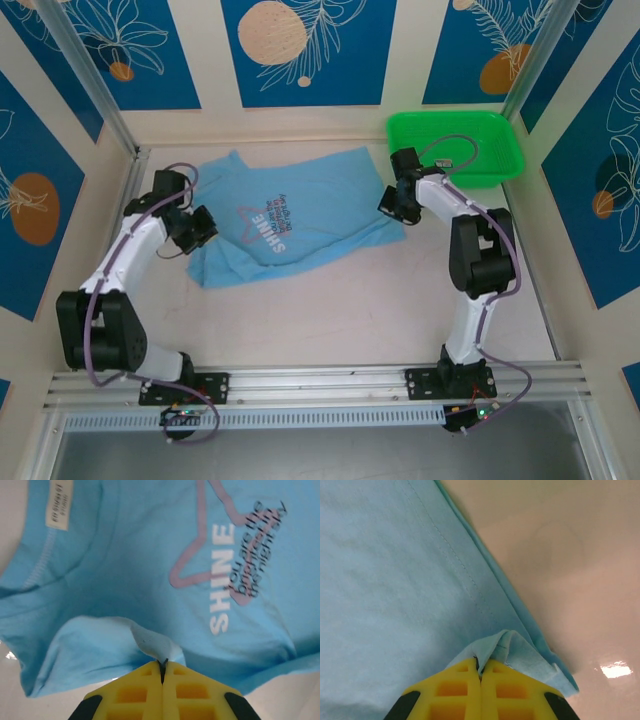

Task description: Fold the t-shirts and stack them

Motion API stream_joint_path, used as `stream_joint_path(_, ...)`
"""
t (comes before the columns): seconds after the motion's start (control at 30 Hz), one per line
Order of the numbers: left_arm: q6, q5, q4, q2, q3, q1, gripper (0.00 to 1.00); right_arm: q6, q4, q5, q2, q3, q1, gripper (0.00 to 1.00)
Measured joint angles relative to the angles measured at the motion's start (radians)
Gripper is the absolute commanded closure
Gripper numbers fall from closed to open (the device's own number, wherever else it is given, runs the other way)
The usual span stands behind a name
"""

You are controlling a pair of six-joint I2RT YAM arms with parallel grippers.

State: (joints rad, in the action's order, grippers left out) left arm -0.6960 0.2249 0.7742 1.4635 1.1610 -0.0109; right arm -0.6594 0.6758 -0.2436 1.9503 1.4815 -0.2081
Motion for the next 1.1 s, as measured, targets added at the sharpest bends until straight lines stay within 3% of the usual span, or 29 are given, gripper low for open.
stream_joint_path(0.1, 0.002, 0.000, 0.021, 0.068, 0.053, 0.031, 0.90, 0.003, 0.012, -0.005, 0.016, 0.023, -0.001, 0.89)
stream_joint_path(0.17, 0.012, 0.001, 0.036, 0.124, 0.114, 0.035, 0.83, 0.003, 0.021, -0.008, 0.030, 0.040, -0.001, 0.74)
stream_joint_path(0.23, 0.021, 0.003, 0.046, 0.191, 0.182, 0.035, 0.69, 0.009, 0.024, -0.011, 0.044, 0.055, -0.001, 0.58)
stream_joint_path(0.3, 0.013, 0.008, 0.050, 0.241, 0.222, 0.037, 0.43, 0.010, 0.027, -0.013, 0.052, 0.068, -0.001, 0.44)
stream_joint_path(0.37, 0.006, 0.002, 0.071, 0.282, 0.263, 0.040, 0.27, 0.010, 0.029, -0.012, 0.048, 0.072, -0.001, 0.40)
stream_joint_path(0.47, -0.004, -0.045, 0.103, 0.298, 0.333, 0.043, 0.17, 0.015, 0.012, 0.012, 0.009, 0.059, -0.001, 0.39)
stream_joint_path(0.53, -0.010, -0.083, 0.103, 0.271, 0.355, 0.044, 0.19, 0.025, -0.022, 0.035, -0.056, 0.016, -0.001, 0.39)
stream_joint_path(0.63, -0.031, -0.127, 0.096, 0.171, 0.342, 0.039, 0.32, 0.032, -0.089, 0.078, -0.193, -0.086, -0.001, 0.43)
stream_joint_path(0.7, -0.051, -0.150, 0.037, 0.042, 0.244, 0.017, 0.50, 0.031, -0.163, 0.132, -0.299, -0.201, -0.001, 0.50)
stream_joint_path(0.83, -0.123, -0.174, -0.053, -0.184, -0.030, -0.105, 0.64, 0.029, -0.249, 0.211, -0.386, -0.351, -0.001, 0.68)
stream_joint_path(0.93, -0.159, -0.183, -0.109, -0.227, -0.198, -0.205, 0.63, 0.021, -0.273, 0.230, -0.351, -0.414, -0.001, 0.73)
stream_joint_path(1.03, -0.181, -0.193, -0.158, -0.216, -0.326, -0.261, 0.39, 0.018, -0.273, 0.228, -0.283, -0.423, 0.002, 0.72)
stream_joint_path(1.1, -0.187, -0.205, -0.169, -0.202, -0.365, -0.276, 0.30, 0.019, -0.262, 0.220, -0.242, -0.414, 0.004, 0.66)
